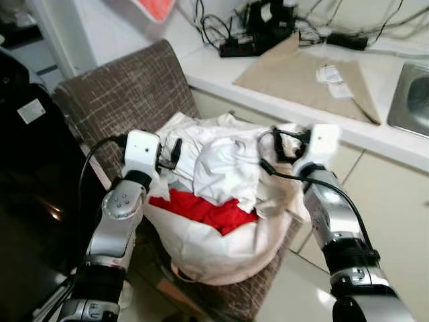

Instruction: Clothes washing

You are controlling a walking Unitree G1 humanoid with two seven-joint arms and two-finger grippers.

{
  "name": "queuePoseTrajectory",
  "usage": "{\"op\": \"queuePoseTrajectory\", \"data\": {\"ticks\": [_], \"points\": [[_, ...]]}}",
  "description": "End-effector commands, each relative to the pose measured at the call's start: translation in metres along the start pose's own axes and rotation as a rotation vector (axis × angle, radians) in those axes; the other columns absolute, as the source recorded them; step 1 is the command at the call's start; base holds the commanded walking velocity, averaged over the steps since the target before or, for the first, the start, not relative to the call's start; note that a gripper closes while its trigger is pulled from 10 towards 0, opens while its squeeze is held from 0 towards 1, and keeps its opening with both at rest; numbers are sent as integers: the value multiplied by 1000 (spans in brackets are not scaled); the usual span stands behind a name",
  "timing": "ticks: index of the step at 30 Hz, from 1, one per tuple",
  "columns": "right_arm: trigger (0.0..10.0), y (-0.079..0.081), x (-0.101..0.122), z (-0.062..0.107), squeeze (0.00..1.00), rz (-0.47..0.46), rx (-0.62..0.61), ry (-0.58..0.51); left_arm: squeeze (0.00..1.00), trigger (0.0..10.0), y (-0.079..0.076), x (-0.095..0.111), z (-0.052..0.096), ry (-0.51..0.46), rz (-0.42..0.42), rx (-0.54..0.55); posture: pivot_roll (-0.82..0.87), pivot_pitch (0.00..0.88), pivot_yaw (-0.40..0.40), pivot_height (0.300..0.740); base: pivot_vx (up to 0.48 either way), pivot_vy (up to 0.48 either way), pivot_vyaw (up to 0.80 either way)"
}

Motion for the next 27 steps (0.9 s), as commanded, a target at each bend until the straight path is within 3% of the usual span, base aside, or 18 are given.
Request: {"op": "queuePoseTrajectory", "data": {"ticks": [1, 8, 13, 16, 17, 22, 27], "points": [[10000, -11, 1, -7, 0, 27, 15, 39, 0, 10000, -4, 3, 4, -10, 15, -15, -96, 0, 33, 731, 0, 0, 0], [10000, -5, 1, -23, 0, 57, 154, 140, 0, 10000, 11, 5, 22, 4, -20, 22, -20, 38, 21, 731, 0, 0, 0], [10000, 0, 4, -32, 0, 39, 281, 221, 0, 10000, 31, 20, 41, -13, -49, 102, 83, 84, -6, 731, 0, 0, 0], [10000, 5, 5, -33, 0, 34, 345, 249, 0, 10000, 35, 25, 49, -16, -57, 124, 104, 103, -17, 731, 0, 0, 0], [10000, 7, 2, -33, 0, 94, 393, 281, 0, 10000, 37, 27, 57, -10, -61, 141, 116, 114, -22, 731, 0, 0, 0], [10000, 6, -8, -31, 0, 201, 423, 346, 0, 10000, 41, 27, 73, 22, -67, 165, 150, 161, -18, 731, 0, 0, 0], [10000, 3, -21, -26, 0, 329, 414, 395, 0, 10000, 41, 29, 82, 48, -76, 166, 169, 186, -10, 731, 0, 0, 0]]}}
Point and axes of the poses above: a point about 5 cm out from each wrist's last joint towards the gripper, its own z axis pointing back from the gripper into the wrist, its own x axis along the axis of the wrist's last joint, y = z × x, the point moved 1 cm from there along -z, pointing out of the wrist towards the gripper, and after that the axes turned 11 degrees about z, right-handed, at the moved point
